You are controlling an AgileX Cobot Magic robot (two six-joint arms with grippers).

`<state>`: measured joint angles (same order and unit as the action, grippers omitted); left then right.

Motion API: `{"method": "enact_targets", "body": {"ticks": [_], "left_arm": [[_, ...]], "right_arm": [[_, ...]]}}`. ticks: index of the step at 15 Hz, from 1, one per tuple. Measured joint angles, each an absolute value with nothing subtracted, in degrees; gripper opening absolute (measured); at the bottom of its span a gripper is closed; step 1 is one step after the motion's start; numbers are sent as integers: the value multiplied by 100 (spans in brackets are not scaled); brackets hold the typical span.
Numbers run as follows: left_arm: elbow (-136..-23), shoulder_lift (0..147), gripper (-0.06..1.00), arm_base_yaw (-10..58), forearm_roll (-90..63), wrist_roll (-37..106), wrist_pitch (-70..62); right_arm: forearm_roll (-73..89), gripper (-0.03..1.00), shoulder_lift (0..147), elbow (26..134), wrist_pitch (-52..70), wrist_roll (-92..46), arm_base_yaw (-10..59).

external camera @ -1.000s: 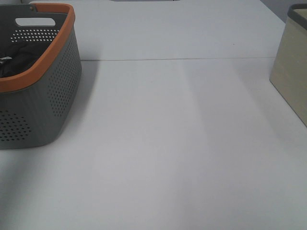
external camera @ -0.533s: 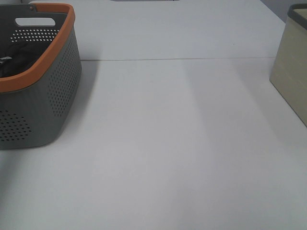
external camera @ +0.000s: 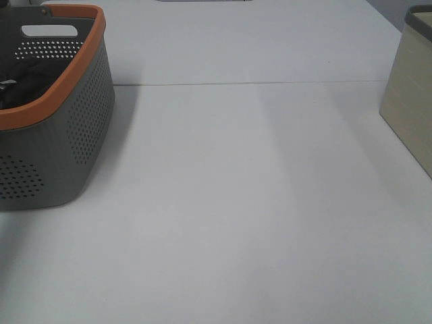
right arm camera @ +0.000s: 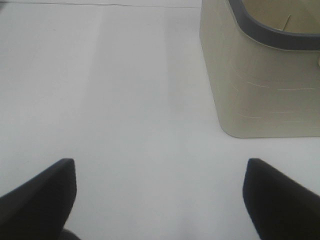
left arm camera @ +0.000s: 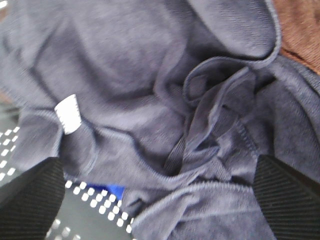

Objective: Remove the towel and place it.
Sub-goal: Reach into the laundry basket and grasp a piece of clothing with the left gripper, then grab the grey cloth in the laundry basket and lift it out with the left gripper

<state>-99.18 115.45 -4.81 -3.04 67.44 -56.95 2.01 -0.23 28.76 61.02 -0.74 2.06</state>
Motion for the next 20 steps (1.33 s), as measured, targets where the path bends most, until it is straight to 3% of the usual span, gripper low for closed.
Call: {"method": "enact_targets", "body": {"ticks": [6, 10, 13, 18, 20], "left_arm": [[-9849, 12330, 94, -97, -246, 6767, -4979], [-9849, 12393, 73, -57, -120, 6652, -5134], [-9849, 12393, 50, -57, 97, 6377, -5306], [-9849, 12393, 44, -57, 92, 5810, -5369], [-9849, 12393, 23, -57, 80, 5798, -5369]], "right_arm": [[201, 81, -23, 2876, 6102, -74, 206], [201, 81, -23, 2876, 6102, -74, 206], [201, 81, -23, 2876, 6102, -74, 206], [201, 81, -23, 2876, 6102, -74, 206], [201, 81, -23, 2876, 6102, -74, 206]]}}
